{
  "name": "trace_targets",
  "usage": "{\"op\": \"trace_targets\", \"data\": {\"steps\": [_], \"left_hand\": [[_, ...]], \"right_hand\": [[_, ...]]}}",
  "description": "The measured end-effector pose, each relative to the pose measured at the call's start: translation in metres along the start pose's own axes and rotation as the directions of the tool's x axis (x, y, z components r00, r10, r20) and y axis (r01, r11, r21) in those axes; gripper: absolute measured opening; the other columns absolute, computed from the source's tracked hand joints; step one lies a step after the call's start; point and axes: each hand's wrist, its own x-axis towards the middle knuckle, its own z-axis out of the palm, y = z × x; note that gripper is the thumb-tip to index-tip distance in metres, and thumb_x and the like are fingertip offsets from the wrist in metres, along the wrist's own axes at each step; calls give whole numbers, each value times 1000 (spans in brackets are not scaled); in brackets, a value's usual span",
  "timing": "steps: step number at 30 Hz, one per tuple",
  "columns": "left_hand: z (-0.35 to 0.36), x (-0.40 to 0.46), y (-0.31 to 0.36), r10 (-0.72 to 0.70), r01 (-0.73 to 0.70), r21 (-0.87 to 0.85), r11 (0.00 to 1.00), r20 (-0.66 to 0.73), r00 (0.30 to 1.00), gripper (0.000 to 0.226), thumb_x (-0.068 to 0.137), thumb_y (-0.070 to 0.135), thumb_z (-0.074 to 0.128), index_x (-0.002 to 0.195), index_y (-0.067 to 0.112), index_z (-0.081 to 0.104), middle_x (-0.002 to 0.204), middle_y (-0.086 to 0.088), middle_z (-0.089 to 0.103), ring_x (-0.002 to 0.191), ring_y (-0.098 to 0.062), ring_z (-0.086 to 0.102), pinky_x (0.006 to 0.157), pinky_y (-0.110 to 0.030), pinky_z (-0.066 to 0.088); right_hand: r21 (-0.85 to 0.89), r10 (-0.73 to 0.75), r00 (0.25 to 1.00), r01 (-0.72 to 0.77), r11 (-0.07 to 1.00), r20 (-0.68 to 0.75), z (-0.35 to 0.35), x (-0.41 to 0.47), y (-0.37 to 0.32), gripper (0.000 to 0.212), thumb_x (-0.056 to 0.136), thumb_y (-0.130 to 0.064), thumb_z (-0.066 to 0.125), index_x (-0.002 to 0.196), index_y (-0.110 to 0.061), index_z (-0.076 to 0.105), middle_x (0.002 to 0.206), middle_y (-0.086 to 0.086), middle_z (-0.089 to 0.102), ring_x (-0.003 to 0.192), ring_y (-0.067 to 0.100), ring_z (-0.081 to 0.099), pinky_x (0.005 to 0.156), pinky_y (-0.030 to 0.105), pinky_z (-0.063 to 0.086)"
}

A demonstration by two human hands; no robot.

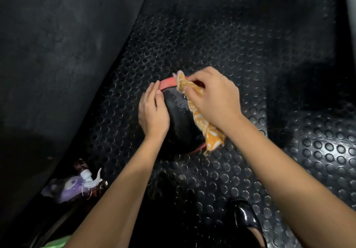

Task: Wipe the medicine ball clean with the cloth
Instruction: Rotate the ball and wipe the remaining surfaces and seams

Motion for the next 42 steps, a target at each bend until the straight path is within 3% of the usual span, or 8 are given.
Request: {"op": "trace_targets", "data": {"steps": [3, 10, 16, 20, 26, 31, 36, 42], "left_hand": [[4, -10, 8, 55, -54, 54, 997, -15, 998, 51, 93, 38, 27, 135, 26, 53, 143, 9, 48, 136, -15, 37, 113, -35, 26], [15, -20, 22, 82, -81, 150, 985, 3, 997, 44, 100, 34, 28, 137, 27, 50, 146, 9, 44, 140, -18, 30, 115, -43, 20], [20, -24, 24, 107, -107, 210, 972, 13, 994, 44, 100, 31, 28, 138, 26, 48, 147, 9, 42, 141, -20, 29, 116, -43, 18], [19, -23, 23, 92, -92, 192, 977, 9, 996, 40, 102, 30, 31, 138, 28, 48, 147, 8, 42, 140, -20, 29, 116, -44, 19], [21, -30, 25, 130, -132, 250, 959, 25, 991, 44, 100, 32, 27, 139, 28, 47, 149, 7, 40, 141, -22, 27, 115, -43, 17], [19, -20, 26, 76, -85, 247, 965, 44, 996, 39, 102, 29, 33, 138, 31, 48, 150, 8, 38, 142, -21, 25, 116, -43, 16], [23, -27, 28, 133, -141, 285, 948, 46, 990, 43, 99, 32, 30, 136, 29, 51, 148, 4, 41, 140, -24, 28, 115, -46, 19], [20, -26, 26, 135, -144, 277, 950, 51, 989, 40, 100, 33, 32, 136, 31, 50, 148, 5, 41, 140, -24, 28, 114, -48, 20]], "right_hand": [[-240, -77, 987, 110, 964, 143, 3, 19, -9, 26, 93, -38, 50, 116, -33, 62, 115, -5, 59, 106, 21, 55, 75, 33, 39], [-373, -143, 966, 217, 902, 217, 3, -12, -6, 31, 97, -33, 42, 121, -30, 61, 125, 3, 50, 109, 22, 52, 67, 31, 32], [-302, -10, 989, 54, 952, 146, -1, 15, 0, 26, 94, -29, 48, 115, -31, 64, 113, 1, 57, 103, 26, 57, 72, 32, 39], [-331, -90, 974, 157, 930, 208, 3, -12, -8, 27, 95, -23, 47, 117, -26, 63, 115, 4, 54, 101, 25, 58, 75, 35, 45], [-333, -14, 990, 61, 941, 143, 2, 13, -1, 26, 94, -21, 49, 114, -22, 66, 115, 5, 56, 101, 28, 58, 75, 34, 44], [-255, -77, 976, 129, 958, 204, -2, -29, -5, 26, 96, -24, 46, 113, -27, 66, 111, 1, 56, 93, 23, 58, 68, 31, 39], [-306, 42, 994, -10, 952, 98, -3, 13, 7, 28, 94, -20, 48, 115, -27, 65, 113, 4, 56, 100, 28, 58, 76, 35, 44], [-286, -43, 987, 85, 955, 153, -2, -17, -1, 26, 96, -24, 46, 111, -27, 67, 109, 1, 54, 94, 23, 58, 68, 32, 40]]}}
